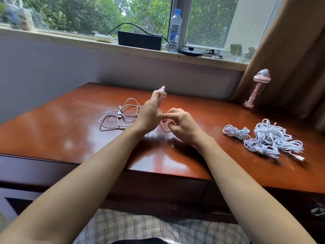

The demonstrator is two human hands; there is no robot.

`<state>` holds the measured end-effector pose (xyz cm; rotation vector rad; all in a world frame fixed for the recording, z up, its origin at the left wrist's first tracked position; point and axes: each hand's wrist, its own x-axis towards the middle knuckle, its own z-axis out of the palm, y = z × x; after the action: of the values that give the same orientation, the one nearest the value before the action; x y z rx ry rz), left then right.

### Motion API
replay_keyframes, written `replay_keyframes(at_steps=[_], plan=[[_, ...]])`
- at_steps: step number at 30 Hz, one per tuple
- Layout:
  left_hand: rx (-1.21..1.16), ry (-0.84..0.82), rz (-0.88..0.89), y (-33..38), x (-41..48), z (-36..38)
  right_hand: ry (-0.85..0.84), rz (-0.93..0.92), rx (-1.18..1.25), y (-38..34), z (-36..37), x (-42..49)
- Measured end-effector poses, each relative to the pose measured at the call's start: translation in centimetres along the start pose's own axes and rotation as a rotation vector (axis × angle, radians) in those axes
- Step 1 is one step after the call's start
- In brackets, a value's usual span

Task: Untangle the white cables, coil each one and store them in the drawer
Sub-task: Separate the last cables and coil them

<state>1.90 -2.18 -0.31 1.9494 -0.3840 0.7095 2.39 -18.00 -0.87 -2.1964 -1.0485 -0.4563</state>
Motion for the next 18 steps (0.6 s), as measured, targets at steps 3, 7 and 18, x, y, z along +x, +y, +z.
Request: replay_keyframes(at_steps=[3,7,18], plan=[[0.165,-0.047,0.029,-0.3,-0.1,-0.5,0.099,-0.025,-0.040,0.0,-0.2,0.1],[0.291,-0.073,0.066,-0.1,-0.3,-0.7,0.236,-0.059,-0.042,-0.3,-0.9,0.1],[0.184,-0.056,0.082,-0.6,0.0,-0.8,0.484,0.013,0.166,-1.0,-2.8,0.1]])
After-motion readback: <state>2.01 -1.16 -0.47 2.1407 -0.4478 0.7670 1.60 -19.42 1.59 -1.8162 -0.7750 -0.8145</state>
